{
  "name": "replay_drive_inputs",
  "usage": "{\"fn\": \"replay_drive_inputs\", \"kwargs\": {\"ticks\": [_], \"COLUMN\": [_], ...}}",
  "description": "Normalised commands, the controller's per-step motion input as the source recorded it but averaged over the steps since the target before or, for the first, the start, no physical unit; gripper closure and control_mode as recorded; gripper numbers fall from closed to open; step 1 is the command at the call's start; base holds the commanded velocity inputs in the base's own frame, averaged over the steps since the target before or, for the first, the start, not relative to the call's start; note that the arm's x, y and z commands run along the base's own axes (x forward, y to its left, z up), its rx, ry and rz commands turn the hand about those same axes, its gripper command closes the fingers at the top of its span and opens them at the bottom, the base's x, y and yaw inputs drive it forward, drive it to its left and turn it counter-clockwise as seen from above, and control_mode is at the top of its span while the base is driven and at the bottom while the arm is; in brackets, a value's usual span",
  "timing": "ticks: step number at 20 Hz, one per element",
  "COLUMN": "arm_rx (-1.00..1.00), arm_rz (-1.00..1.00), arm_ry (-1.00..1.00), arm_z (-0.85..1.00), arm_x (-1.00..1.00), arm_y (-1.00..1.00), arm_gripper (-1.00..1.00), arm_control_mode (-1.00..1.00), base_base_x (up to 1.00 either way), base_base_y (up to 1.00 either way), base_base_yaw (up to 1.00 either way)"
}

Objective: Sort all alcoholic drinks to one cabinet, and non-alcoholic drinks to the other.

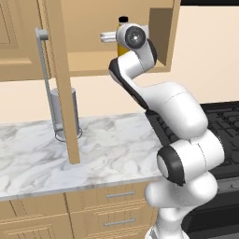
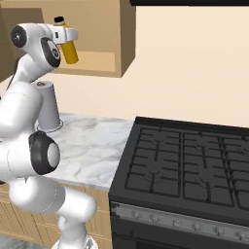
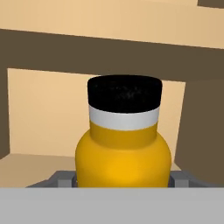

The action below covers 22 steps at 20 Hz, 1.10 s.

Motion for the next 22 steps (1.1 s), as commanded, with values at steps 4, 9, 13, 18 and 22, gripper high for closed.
{"fn": "replay_drive_inputs", "kwargs": {"ticks": [4, 9, 13, 18, 22], "arm_rx": [0.03, 0.0, 0.0, 0.01, 0.01], "arm_rz": [0.0, 0.0, 0.0, 0.0, 0.0], "arm_ry": [0.0, 0.0, 0.0, 0.0, 0.0], "arm_z": [-0.05, -0.14, -0.01, 0.0, 0.0], "arm_x": [0.05, 0.09, 0.21, 0.23, 0.26], "arm_y": [-0.02, -0.03, -0.04, -0.06, -0.02], "arm_gripper": [1.0, 1.0, 1.0, 1.0, 1.0], "arm_control_mode": [-1.0, -1.0, -1.0, -1.0, -1.0], "base_base_x": [0.0, 0.0, 0.0, 0.0, 0.0], "base_base_y": [0.0, 0.0, 0.0, 0.0, 0.0], "base_base_yaw": [0.0, 0.0, 0.0, 0.0, 0.0]}}
